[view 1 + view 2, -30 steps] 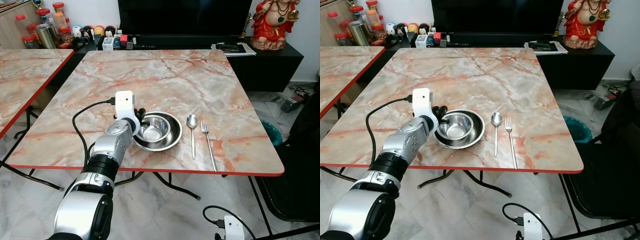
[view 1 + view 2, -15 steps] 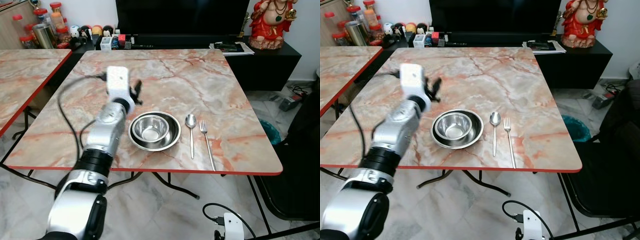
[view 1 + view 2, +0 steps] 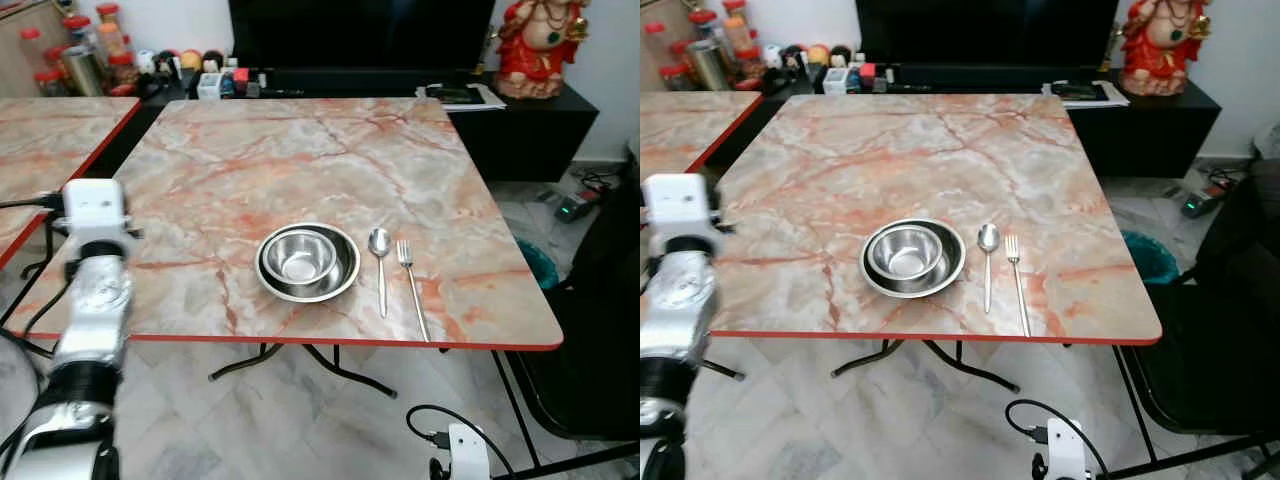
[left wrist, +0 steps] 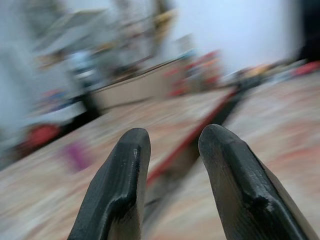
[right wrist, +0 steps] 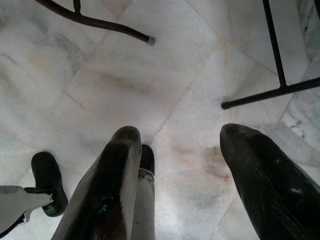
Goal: Setting the table
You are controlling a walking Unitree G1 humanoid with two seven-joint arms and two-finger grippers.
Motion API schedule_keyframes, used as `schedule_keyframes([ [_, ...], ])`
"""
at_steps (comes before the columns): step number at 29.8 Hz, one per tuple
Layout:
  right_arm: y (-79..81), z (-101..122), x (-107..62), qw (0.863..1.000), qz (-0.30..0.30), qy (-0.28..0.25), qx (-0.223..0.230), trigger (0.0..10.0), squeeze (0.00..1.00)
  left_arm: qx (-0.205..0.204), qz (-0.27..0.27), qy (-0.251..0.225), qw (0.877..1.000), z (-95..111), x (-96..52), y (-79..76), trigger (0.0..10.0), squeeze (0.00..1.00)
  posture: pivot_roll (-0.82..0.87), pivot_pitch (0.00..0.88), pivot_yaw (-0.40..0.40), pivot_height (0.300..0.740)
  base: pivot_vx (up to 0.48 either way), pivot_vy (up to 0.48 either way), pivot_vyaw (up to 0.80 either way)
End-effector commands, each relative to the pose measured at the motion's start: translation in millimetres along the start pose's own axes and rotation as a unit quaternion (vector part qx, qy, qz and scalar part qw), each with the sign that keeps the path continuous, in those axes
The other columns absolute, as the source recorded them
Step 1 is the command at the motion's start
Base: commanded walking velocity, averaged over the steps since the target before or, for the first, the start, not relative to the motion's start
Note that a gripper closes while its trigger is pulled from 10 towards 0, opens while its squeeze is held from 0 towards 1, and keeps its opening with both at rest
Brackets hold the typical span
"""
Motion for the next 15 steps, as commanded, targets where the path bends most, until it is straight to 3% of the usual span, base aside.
schedule_keyframes([
  [1,-0.3,-3,-0.7,1.0,0.0,0.002,-0.001,10.0,0.0,0.057,0.047,0.032,0.997,-23,-3.2,21.8,10.0,0.0,0.02,0.0,0.003,0.74,0.0,0.0,0.0],
  [3,1.0,-5,-0.9,1.0,0.001,0.004,-0.003,10.0,0.0,0.135,0.063,0.084,0.985,-61,-15.5,38.0,10.0,0.0,0.02,0.0,0.005,0.74,0.0,0.0,0.0],
  [5,1.6,-6,-1.0,1.0,0.001,0.004,-0.002,10.0,0.0,0.186,0.07,0.111,0.974,-85,-28.1,46.5,10.0,0.0,0.02,0.0,0.01,0.74,0.0,0.0,0.0],
  [7,1.8,-6,-1.1,1.0,0.001,0.004,-0.002,10.0,0.0,0.206,0.07,0.123,0.968,-95,-34.1,48.2,10.0,0.0,0.02,0.0,0.012,0.74,0.0,0.0,0.0],
  [8,2.4,-6,-1.1,1.0,0.001,0.004,-0.002,10.0,0.0,0.238,0.066,0.155,0.957,-114,-47.1,50.1,10.0,0.0,0.02,0.0,0.018,0.74,0.0,0.0,0.0],
  [15,3.1,-8,-1.6,1.0,0.003,0.006,0.002,10.0,0.0,0.272,-0.015,0.276,0.922,-177,-104.3,28.2,10.0,0.0,0.0,0.0,0.03,0.74,0.0,0.0,0.0],
])
Point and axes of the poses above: a point about 5 cm out from each wrist's last joint towards the gripper, its own x axis pointing out of the wrist towards the gripper, its own z axis along the axis of the wrist's last joint, y = z × x, the point moved 6 cm from there along x, pointing out of the wrist towards the gripper, and after that the axes turned 10 degrees about x, right-handed, at the moved point
